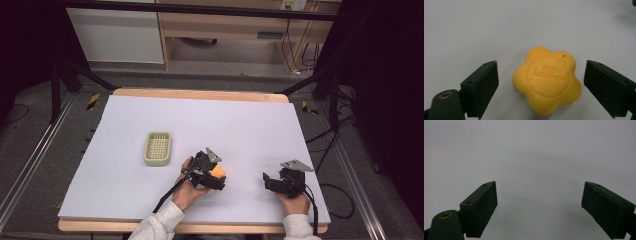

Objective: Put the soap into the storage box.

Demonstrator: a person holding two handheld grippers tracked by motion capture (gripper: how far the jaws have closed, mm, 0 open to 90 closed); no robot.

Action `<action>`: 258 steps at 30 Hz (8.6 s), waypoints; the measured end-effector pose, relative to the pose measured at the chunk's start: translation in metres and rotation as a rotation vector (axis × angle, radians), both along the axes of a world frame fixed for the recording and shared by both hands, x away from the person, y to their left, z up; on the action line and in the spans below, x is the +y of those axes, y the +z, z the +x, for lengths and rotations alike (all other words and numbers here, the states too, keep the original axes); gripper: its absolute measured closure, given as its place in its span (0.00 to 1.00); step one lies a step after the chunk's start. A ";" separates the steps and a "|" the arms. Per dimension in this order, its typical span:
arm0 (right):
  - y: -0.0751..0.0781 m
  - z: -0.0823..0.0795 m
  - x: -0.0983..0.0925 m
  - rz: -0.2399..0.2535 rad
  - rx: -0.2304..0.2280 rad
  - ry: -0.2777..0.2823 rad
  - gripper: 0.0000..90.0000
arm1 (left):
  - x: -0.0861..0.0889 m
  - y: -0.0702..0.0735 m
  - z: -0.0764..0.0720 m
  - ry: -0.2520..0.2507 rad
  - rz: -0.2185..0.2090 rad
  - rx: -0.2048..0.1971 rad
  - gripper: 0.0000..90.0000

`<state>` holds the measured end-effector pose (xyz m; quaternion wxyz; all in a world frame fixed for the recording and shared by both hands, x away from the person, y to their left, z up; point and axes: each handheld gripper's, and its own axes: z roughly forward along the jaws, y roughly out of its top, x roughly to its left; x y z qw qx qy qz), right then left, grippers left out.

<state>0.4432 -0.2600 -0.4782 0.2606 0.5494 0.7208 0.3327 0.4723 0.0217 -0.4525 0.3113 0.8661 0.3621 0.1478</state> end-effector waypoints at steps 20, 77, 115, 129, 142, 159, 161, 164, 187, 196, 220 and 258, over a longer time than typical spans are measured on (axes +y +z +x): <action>-0.001 0.001 0.000 -0.009 0.005 0.003 0.15 | -0.007 -0.013 0.002 0.003 0.025 0.031 0.17; -0.002 0.002 0.001 -0.013 0.017 0.007 0.15 | -0.006 -0.017 0.005 -0.005 0.031 0.061 0.29; -0.001 0.001 0.001 -0.014 0.014 0.007 0.15 | 0.039 0.022 -0.008 -0.022 0.028 0.015 0.29; -0.001 0.001 0.001 -0.015 0.015 0.006 0.15 | 0.073 0.036 -0.008 0.012 0.002 -0.008 0.29; -0.002 0.001 0.000 -0.016 0.017 0.008 0.15 | 0.097 0.039 -0.004 0.052 -0.015 -0.007 0.29; -0.001 0.001 0.000 -0.013 0.016 0.009 0.15 | 0.118 0.050 0.001 0.112 -0.049 -0.036 0.29; -0.001 0.001 0.000 -0.015 0.016 0.008 0.15 | 0.120 0.052 0.002 0.115 -0.053 -0.038 0.29; -0.001 0.001 0.000 -0.011 0.018 0.008 0.15 | 0.125 0.055 0.003 0.128 -0.051 -0.047 0.29; -0.002 0.002 0.001 -0.014 0.017 0.009 0.15 | 0.163 0.066 0.027 0.237 -0.086 -0.059 0.29; -0.002 0.002 0.002 -0.013 0.020 0.007 0.15 | 0.170 0.067 0.040 0.270 -0.086 -0.064 0.29; -0.003 0.003 0.001 -0.018 0.024 0.013 0.15 | 0.170 0.040 0.068 0.313 -0.045 -0.023 0.29; -0.003 0.003 0.002 -0.015 0.025 0.011 0.15 | 0.172 0.008 0.076 0.314 -0.029 0.036 0.29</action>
